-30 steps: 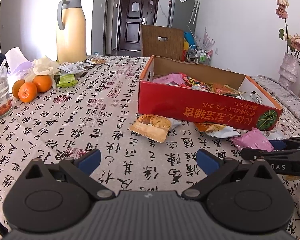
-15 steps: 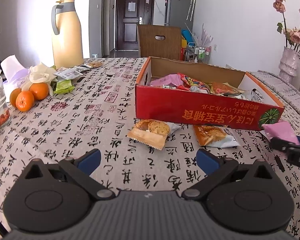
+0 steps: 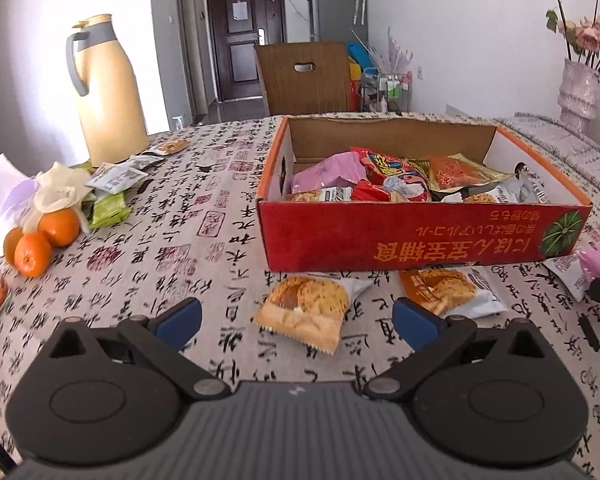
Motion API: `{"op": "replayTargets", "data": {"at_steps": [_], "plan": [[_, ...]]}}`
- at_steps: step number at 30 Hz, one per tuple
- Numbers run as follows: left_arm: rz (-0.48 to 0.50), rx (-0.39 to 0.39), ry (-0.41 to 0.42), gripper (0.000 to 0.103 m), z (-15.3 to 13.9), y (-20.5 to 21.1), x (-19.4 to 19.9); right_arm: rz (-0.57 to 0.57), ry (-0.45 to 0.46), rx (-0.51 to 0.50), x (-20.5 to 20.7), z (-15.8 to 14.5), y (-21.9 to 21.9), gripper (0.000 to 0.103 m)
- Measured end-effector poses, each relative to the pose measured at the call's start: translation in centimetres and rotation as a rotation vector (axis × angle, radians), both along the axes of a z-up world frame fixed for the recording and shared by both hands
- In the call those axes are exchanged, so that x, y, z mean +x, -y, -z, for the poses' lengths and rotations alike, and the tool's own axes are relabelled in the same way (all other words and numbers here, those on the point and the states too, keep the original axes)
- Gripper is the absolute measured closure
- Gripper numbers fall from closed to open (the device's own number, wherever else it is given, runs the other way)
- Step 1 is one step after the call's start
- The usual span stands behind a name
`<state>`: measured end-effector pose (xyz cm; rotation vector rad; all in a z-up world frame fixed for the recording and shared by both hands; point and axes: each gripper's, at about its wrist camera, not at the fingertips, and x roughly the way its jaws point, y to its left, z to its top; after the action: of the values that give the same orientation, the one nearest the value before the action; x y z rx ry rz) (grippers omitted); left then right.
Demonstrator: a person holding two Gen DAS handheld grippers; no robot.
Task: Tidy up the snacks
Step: 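Grasp the round cracker packet with the left gripper while the right gripper holds the pink packet, then lift both packets and carry them over the cardboard box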
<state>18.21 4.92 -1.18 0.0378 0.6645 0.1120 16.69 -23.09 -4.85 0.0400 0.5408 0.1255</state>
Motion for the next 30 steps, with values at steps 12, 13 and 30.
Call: {"op": "replayTargets", "data": {"at_steps": [12,13,30], "plan": [[-0.003,-0.010,-0.079,0.004,2.0,-0.2,3.8,0.014,-0.008,0.007,0.1,0.4,-0.1,0.040],[-0.004,-0.011,-0.084,0.009,2.1,-0.2,4.0,0.013,-0.009,0.007,0.1,0.4,-0.2,0.040],[0.090,-0.019,-0.059,0.052,2.2,0.9,2.6,0.012,-0.008,0.012,0.1,0.5,-0.3,0.040]]}}
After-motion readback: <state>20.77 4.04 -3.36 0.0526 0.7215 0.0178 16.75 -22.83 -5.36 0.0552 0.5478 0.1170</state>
